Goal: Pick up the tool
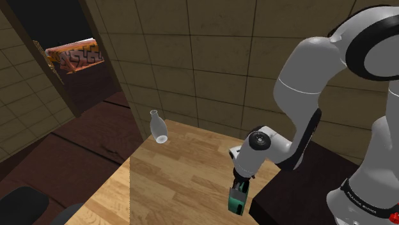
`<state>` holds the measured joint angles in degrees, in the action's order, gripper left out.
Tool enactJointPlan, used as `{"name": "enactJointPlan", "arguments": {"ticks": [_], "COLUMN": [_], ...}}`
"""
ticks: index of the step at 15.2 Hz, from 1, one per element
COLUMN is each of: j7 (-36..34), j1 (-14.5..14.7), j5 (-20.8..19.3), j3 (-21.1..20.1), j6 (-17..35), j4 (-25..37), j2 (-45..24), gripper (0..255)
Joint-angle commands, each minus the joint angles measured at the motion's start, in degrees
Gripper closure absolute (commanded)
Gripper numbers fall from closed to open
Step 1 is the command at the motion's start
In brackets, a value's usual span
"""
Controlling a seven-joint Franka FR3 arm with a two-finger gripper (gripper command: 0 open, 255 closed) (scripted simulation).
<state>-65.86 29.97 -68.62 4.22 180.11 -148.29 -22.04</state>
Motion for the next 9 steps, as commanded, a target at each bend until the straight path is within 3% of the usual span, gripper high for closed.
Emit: {"name": "enactJointPlan", "arguments": {"ticks": [1, 7, 9], "j7": [5.32, 18.62, 18.97], "j1": [-3.95, -13.73, -13.96], "j5": [4.84, 19.07, 19.47], "j3": [-4.16, -15.71, -16.01], "j6": [-1.81, -5.71, -5.79], "j4": [-1.78, -5.97, -6.06], "j2": [2.57, 9.38, 9.55], "gripper": [255, 255, 255]}}
